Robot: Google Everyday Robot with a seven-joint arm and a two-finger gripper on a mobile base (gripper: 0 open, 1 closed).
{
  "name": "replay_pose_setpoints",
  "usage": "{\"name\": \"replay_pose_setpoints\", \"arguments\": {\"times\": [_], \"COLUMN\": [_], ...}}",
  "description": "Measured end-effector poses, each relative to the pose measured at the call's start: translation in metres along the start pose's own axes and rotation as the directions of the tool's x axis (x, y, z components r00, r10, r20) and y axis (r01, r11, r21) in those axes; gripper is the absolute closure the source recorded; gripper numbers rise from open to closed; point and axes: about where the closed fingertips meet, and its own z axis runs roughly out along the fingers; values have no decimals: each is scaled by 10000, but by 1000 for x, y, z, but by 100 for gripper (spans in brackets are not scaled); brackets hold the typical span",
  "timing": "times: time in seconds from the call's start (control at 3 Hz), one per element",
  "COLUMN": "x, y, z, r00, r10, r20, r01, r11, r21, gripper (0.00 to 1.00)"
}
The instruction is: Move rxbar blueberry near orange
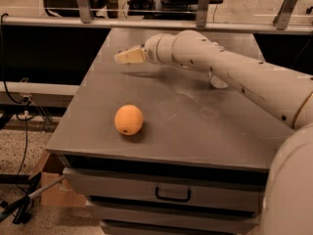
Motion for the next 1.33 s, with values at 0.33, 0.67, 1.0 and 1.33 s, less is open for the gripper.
{"name": "replay_pose_setpoints", "arguments": {"times": [0.33,0.67,1.0,1.33], "x": [8,17,20,20], "y": [-3,-12,-19,-20], "z": [14,27,35,37], "r00": [9995,9977,9967,9959], "r10": [100,112,-4,-186], "r20": [-314,-675,-810,-880], "r01": [-102,-118,-22,136], "r11": [9999,9999,9995,9983], "r21": [-53,-90,-324,-567], "gripper": [0,0,16,39]}}
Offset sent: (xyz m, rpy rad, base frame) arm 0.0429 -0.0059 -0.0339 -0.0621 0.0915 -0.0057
